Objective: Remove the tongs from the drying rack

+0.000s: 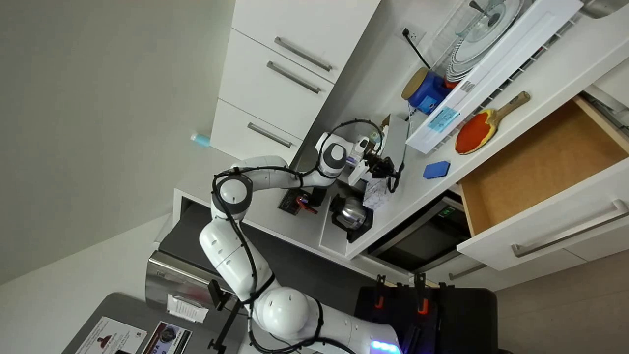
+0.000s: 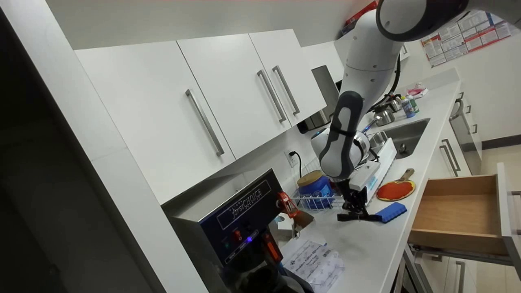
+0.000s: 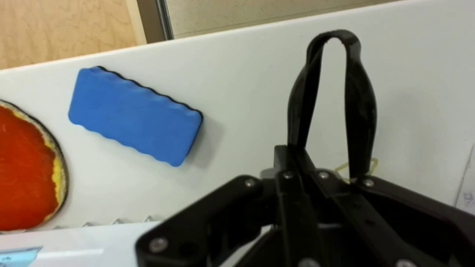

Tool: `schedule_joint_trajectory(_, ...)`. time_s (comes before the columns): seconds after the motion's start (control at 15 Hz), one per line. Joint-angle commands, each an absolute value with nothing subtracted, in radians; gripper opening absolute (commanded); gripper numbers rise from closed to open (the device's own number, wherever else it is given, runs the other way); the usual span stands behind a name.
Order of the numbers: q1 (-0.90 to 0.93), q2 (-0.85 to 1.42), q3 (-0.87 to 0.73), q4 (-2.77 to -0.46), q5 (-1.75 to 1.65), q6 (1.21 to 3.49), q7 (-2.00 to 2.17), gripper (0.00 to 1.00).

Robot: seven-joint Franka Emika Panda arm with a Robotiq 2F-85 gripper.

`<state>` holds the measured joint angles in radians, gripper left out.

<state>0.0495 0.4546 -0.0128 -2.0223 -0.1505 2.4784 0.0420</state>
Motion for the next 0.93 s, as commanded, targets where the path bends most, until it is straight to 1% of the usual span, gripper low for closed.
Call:
schedule_joint_trajectory(0.0, 0.081, 0.503, -0.052, -1.998, -0.183, 2.554, 0.120, 0.01)
schedule_joint_trajectory(0.4, 0.086, 0.553, -0.054, -1.977, -0.167, 2.593, 0.105, 0.01)
schedule_joint_trajectory(0.47, 0.088, 0.556, -0.053, -1.972, -0.167, 2.578, 0.101, 0.29)
schedule_joint_trajectory(0.53, 0.091, 0.559, -0.052, -1.970, -0.168, 2.576, 0.099, 0.30)
schedule_joint_trajectory(0.67, 0.103, 0.558, -0.056, -1.970, -0.174, 2.579, 0.105, 0.44)
schedule_joint_trajectory(0.87, 0.114, 0.554, -0.056, -1.971, -0.174, 2.586, 0.111, 0.68)
